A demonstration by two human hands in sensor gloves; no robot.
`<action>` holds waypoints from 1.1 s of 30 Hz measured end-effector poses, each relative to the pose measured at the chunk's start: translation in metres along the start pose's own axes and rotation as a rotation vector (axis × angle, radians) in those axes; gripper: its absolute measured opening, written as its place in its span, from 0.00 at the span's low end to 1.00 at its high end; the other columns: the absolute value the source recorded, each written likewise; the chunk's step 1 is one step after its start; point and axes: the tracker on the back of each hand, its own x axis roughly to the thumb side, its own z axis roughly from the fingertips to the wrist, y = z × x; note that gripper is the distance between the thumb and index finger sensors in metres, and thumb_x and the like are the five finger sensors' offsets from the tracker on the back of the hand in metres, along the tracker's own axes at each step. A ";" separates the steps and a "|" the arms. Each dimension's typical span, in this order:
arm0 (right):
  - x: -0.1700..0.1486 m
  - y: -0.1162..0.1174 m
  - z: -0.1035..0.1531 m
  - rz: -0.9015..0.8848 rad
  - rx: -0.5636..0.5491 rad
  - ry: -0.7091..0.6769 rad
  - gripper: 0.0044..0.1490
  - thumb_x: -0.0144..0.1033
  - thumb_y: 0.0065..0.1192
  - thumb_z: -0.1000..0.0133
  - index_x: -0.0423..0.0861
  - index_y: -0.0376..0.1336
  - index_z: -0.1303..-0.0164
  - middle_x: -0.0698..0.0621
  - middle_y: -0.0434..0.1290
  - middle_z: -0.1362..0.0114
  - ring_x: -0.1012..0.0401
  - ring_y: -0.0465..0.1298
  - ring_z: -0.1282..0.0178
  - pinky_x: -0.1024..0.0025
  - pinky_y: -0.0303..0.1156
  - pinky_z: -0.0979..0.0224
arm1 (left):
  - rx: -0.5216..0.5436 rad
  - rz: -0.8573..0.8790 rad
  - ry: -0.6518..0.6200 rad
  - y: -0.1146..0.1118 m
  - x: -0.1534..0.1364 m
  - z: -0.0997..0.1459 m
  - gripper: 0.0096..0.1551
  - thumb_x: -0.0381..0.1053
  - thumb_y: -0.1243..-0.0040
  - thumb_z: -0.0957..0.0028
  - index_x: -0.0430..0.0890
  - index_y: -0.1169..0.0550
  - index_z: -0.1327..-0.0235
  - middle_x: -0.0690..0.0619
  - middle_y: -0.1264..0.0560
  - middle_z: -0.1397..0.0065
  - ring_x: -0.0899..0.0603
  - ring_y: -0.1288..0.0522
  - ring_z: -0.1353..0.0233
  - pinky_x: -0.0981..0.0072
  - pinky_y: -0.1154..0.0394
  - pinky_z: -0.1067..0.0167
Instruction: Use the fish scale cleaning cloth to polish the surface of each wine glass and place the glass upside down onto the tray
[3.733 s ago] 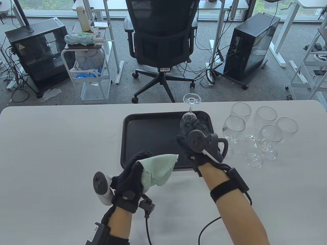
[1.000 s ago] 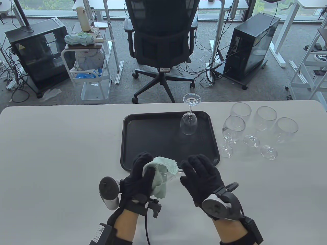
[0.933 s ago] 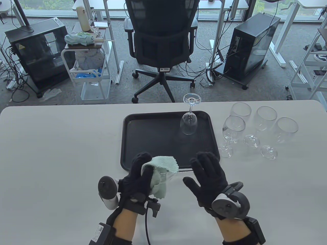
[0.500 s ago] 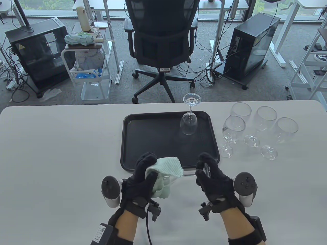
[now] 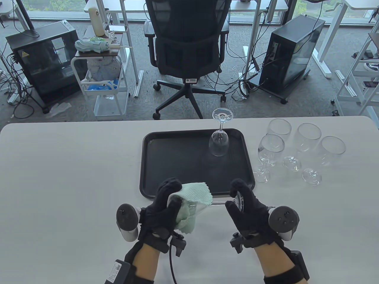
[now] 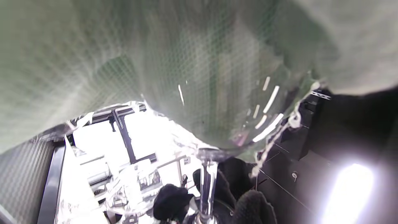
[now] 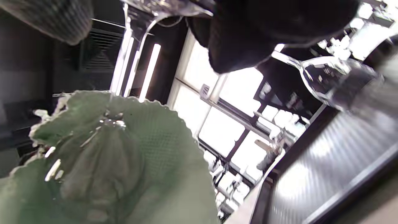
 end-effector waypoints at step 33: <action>0.004 -0.006 0.002 0.143 -0.014 -0.087 0.57 0.70 0.61 0.46 0.51 0.41 0.18 0.36 0.61 0.25 0.48 0.79 0.53 0.59 0.81 0.57 | -0.022 0.036 0.050 -0.004 0.001 -0.001 0.36 0.75 0.45 0.44 0.60 0.33 0.27 0.51 0.39 0.18 0.35 0.34 0.24 0.40 0.21 0.45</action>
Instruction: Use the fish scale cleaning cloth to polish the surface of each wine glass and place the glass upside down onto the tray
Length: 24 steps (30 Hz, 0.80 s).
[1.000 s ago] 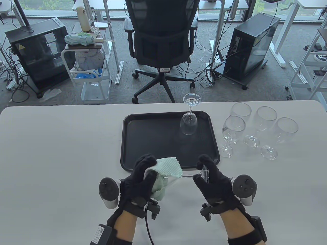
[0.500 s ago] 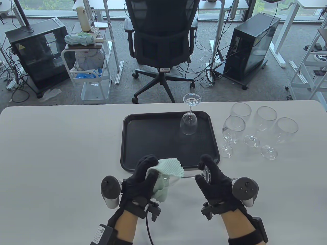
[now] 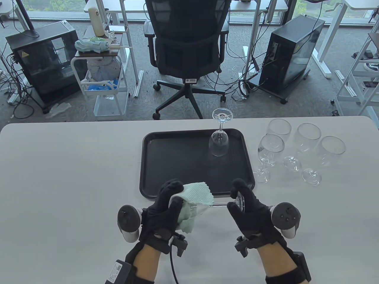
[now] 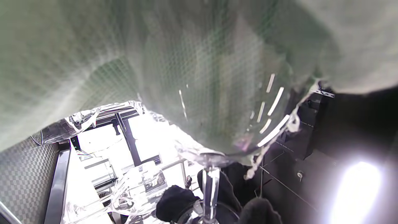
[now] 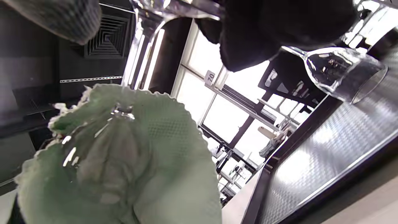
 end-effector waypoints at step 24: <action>0.015 0.001 0.003 0.226 -0.097 -0.229 0.57 0.62 0.69 0.47 0.56 0.39 0.20 0.39 0.59 0.25 0.51 0.79 0.51 0.62 0.82 0.54 | -0.006 0.069 0.106 0.002 -0.004 0.002 0.37 0.76 0.48 0.42 0.59 0.34 0.25 0.49 0.39 0.18 0.35 0.33 0.25 0.42 0.20 0.47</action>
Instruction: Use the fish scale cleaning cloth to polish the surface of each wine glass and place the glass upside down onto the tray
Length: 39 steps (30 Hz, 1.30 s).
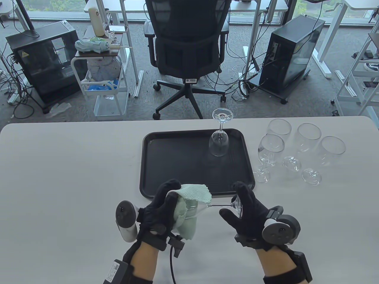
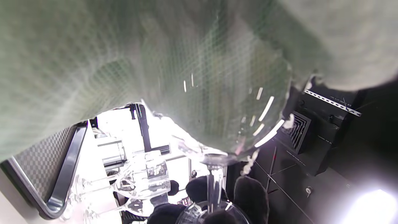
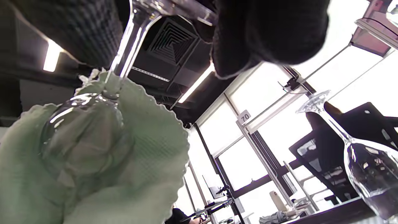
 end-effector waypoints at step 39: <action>-0.002 0.004 0.004 -0.010 0.037 0.014 0.60 0.69 0.62 0.46 0.55 0.34 0.20 0.41 0.56 0.20 0.49 0.78 0.48 0.58 0.81 0.51 | 0.039 -0.036 -0.101 0.001 0.003 0.001 0.34 0.75 0.45 0.44 0.60 0.31 0.29 0.51 0.37 0.19 0.36 0.32 0.25 0.40 0.21 0.45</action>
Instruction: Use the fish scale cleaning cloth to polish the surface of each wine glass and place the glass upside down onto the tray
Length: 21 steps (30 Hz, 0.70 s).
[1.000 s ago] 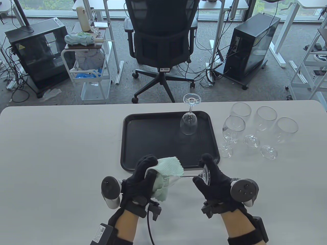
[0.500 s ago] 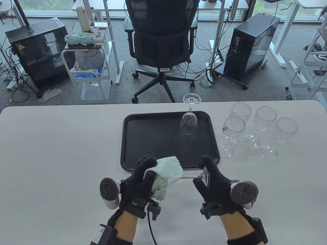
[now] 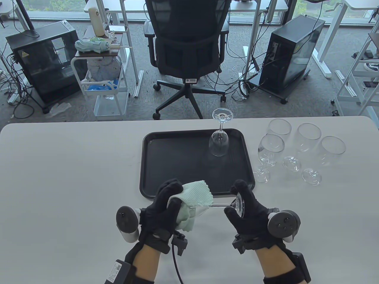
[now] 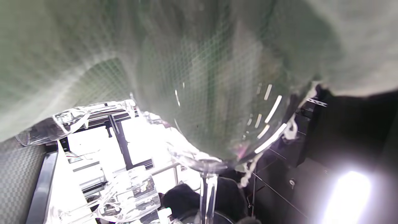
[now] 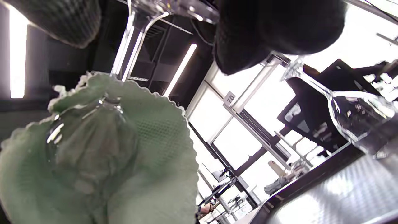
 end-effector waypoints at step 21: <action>0.002 -0.002 -0.002 -0.048 -0.050 0.000 0.54 0.62 0.67 0.46 0.55 0.39 0.21 0.38 0.59 0.26 0.51 0.79 0.50 0.61 0.83 0.53 | -0.042 0.033 -0.004 -0.001 0.000 -0.001 0.35 0.75 0.47 0.43 0.61 0.32 0.27 0.51 0.39 0.18 0.36 0.34 0.23 0.40 0.21 0.43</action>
